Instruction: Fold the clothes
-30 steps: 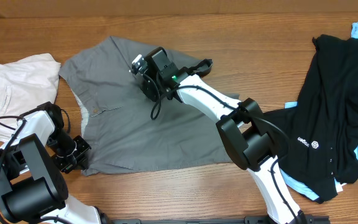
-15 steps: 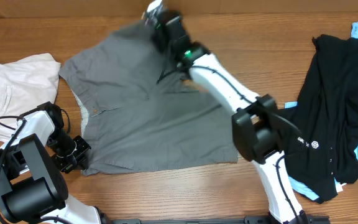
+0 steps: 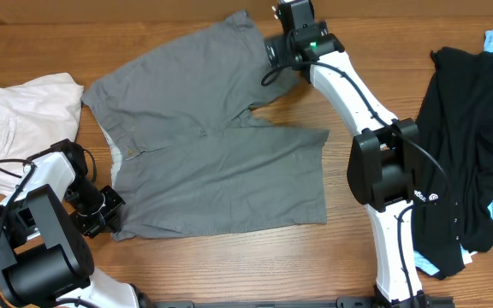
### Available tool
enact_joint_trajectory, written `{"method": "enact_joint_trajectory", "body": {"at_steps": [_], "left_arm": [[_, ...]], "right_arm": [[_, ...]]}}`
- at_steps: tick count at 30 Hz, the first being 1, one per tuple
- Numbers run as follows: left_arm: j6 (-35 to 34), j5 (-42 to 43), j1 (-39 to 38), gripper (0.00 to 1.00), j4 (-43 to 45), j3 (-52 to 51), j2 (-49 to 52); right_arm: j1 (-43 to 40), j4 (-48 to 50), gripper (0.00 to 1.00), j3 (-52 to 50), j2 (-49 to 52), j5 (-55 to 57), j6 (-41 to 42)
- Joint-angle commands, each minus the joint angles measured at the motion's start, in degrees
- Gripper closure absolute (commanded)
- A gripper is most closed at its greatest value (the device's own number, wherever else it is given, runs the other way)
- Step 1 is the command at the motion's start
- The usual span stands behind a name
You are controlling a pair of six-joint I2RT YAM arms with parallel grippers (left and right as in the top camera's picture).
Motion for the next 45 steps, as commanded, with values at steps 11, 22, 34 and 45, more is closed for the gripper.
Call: {"method": "enact_joint_trajectory", "body": {"at_steps": [11, 22, 34, 45], "left_arm": [[0.7, -2.4, 0.0, 0.96, 2.5, 0.2, -0.1], [0.7, -2.9, 0.0, 0.96, 4.7, 0.2, -0.1], [0.9, -6.2, 0.0, 0.96, 10.4, 6.4, -0.1], [4.3, 4.1, 0.0, 0.34, 3.0, 10.3, -0.1]], "right_arm": [[-6.7, -3.5, 0.21, -8.5, 0.1, -27.5, 18.1], [-6.0, 0.4, 0.96, -10.5, 2.5, -30.6, 18.3], [-14.4, -16.3, 0.96, -10.4, 0.9, -22.4, 19.6], [-15.1, -18.7, 0.00, -10.2, -5.2, -23.5, 18.7]]}}
